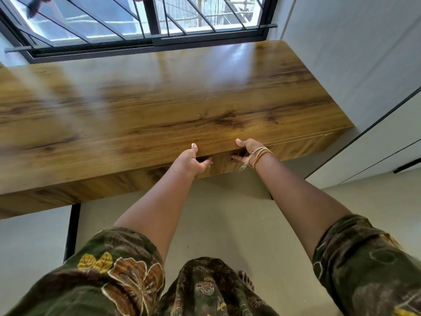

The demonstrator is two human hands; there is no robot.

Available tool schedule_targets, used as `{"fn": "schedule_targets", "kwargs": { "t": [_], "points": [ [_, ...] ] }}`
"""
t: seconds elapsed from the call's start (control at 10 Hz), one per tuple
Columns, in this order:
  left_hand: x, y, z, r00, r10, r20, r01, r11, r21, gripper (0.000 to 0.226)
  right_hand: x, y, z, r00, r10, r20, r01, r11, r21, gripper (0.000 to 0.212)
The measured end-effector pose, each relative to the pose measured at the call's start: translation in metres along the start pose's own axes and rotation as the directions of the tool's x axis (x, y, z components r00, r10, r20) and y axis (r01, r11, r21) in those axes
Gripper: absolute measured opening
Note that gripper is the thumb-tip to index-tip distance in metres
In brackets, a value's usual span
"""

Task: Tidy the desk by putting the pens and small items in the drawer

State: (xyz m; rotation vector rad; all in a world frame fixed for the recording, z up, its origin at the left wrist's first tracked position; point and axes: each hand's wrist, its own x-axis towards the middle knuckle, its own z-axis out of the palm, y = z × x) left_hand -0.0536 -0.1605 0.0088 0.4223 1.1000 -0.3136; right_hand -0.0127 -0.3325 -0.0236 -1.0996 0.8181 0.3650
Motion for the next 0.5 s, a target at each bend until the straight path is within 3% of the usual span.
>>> {"fn": "schedule_targets", "kwargs": {
  "t": [0.1, 0.2, 0.3, 0.4, 0.5],
  "points": [
    [0.006, -0.002, -0.009, 0.999, 0.046, 0.003, -0.046, 0.993, 0.110, 0.076, 0.000, 0.006, -0.004, 1.000, -0.021, -0.010, 0.021, 1.000, 0.013, 0.054],
    [0.006, -0.007, -0.023, 0.993, 0.114, 0.025, -0.113, 0.891, 0.439, 0.076, -0.008, 0.018, -0.008, 0.996, -0.076, -0.043, 0.071, 0.991, -0.112, 0.065],
    [0.005, -0.014, -0.054, 0.872, 0.480, 0.099, -0.260, 0.281, 0.924, 0.067, -0.034, 0.039, -0.017, 0.963, -0.268, 0.020, 0.176, 0.570, -0.803, 0.064],
    [0.004, -0.021, -0.075, 0.702, 0.614, 0.360, -0.273, -0.235, 0.933, 0.049, -0.045, 0.053, -0.024, 0.922, -0.359, 0.148, 0.196, 0.101, -0.975, 0.059],
    [0.012, -0.035, -0.103, 0.589, 0.535, 0.606, -0.136, -0.674, 0.726, 0.046, -0.058, 0.074, -0.027, 0.852, -0.396, 0.343, 0.215, -0.332, -0.918, 0.079]
  ]
}}
